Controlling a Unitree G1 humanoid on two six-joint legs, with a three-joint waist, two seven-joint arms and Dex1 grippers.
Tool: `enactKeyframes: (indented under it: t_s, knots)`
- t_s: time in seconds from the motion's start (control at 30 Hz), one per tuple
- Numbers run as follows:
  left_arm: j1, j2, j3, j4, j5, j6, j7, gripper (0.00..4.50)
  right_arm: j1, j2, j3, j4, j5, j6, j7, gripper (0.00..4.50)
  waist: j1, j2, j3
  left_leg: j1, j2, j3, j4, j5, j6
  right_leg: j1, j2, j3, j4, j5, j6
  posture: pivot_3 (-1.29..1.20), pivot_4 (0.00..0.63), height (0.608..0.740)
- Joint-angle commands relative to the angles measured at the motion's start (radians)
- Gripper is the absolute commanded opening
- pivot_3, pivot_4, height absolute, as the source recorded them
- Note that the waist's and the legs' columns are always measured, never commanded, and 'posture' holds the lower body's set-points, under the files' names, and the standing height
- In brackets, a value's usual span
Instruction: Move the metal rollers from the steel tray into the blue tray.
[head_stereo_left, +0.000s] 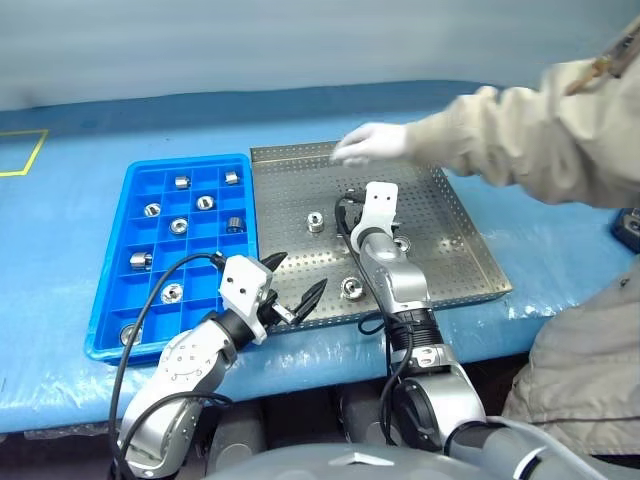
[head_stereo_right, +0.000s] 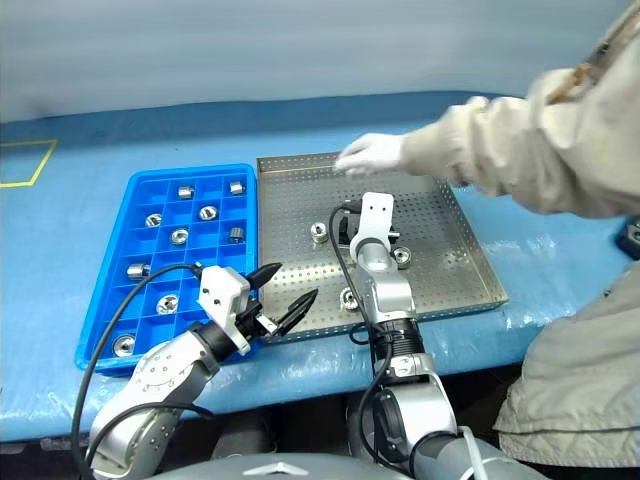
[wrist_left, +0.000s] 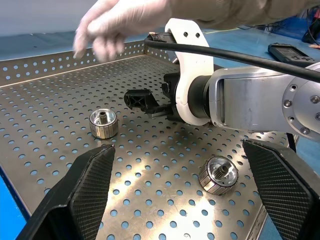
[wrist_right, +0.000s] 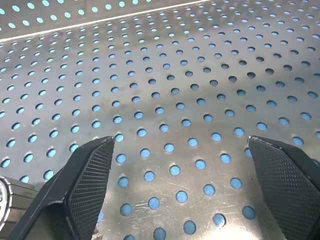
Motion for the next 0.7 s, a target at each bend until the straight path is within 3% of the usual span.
enactKeyframes:
  t_s: [0.03, 0.23, 0.7]
  knots:
    - [0.001, 0.001, -0.008, -0.018, -0.003, -0.029, -0.005, 4.46, -0.006, 0.016, 0.022, -0.068, 0.003, -0.044, 0.016, 4.50, 0.000, 0.000, 0.000, 0.000, 0.000, 0.000, 0.000, 0.000, 0.000, 0.000, 0.000, 0.000, 0.000, 0.000, 0.000, -0.04, 0.150, 0.740]
    - [0.004, -0.001, -0.008, -0.024, -0.005, -0.027, -0.001, 4.46, -0.002, 0.034, 0.073, -0.137, 0.035, -0.092, 0.110, 4.50, 0.001, 0.001, 0.000, 0.000, 0.000, 0.000, 0.000, 0.000, 0.000, 0.000, 0.000, 0.000, 0.000, 0.000, 0.000, -0.02, 0.150, 0.740]
    - [0.049, 0.003, -0.007, -0.060, -0.005, -0.019, 0.028, 4.46, -0.006, 0.018, 0.198, -0.095, 0.033, 0.059, 0.248, 4.50, 0.027, 0.001, 0.000, 0.000, 0.000, 0.000, -0.001, 0.000, 0.000, -0.001, 0.000, 0.000, 0.000, -0.001, -0.001, 0.04, 0.150, 0.740]
